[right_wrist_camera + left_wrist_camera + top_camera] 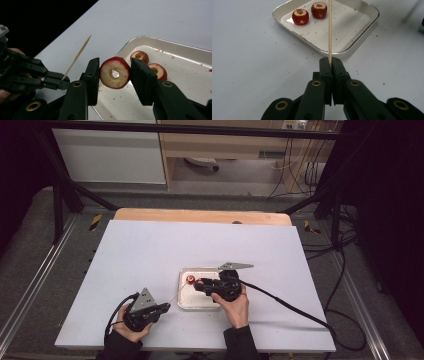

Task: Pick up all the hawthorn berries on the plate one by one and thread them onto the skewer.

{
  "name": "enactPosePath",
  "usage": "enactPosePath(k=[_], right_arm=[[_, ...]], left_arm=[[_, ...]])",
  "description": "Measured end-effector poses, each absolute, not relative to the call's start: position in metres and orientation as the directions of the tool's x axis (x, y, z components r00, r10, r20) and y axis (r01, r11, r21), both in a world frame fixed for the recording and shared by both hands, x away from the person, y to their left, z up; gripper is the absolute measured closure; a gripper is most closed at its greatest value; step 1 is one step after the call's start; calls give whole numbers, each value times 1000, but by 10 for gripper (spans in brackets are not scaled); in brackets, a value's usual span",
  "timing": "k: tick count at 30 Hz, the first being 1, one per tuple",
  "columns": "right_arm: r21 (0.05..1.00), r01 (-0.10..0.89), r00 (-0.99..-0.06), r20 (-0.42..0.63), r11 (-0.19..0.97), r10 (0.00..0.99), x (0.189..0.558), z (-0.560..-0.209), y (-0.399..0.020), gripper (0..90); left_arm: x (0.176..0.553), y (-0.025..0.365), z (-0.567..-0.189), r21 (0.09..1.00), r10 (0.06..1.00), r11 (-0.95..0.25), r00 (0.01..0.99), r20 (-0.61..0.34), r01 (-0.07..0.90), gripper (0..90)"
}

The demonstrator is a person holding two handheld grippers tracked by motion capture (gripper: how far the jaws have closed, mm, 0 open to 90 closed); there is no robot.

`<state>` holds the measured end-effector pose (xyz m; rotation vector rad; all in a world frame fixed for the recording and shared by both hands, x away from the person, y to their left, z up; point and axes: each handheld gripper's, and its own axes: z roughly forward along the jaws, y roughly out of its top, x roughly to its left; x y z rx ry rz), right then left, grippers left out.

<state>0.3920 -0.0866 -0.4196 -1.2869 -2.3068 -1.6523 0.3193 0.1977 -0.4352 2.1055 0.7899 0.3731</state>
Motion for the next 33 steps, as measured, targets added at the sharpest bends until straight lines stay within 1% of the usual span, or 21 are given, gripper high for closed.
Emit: enactPosePath(k=[3, 7, 13, 18, 24, 33], right_arm=[[780, 626, -631, 494, 16, 598, 387, -429, -92, 604], [790, 613, -630, 501, -16, 593, 386, -430, -96, 604], [817, 571, -631, 502, -85, 592, 385, -423, -98, 604], [813, 572, -617, 514, -109, 597, 386, -425, -97, 605], [799, 570, -595, 563, -193, 574, 392, -425, -96, 605], [785, 545, -573, 605, -295, 552, 398, -425, -96, 606]], left_arm=[[318, 197, -435, 800, 659, -442, 752, -18, 406, 881], [317, 197, -434, 802, 665, -434, 746, -22, 410, 881], [314, 194, -434, 812, 676, -411, 736, -33, 414, 881], [314, 193, -435, 815, 694, -390, 719, -46, 428, 881], [314, 190, -436, 817, 708, -366, 703, -66, 445, 880], [315, 186, -437, 819, 735, -315, 669, -110, 480, 880]])
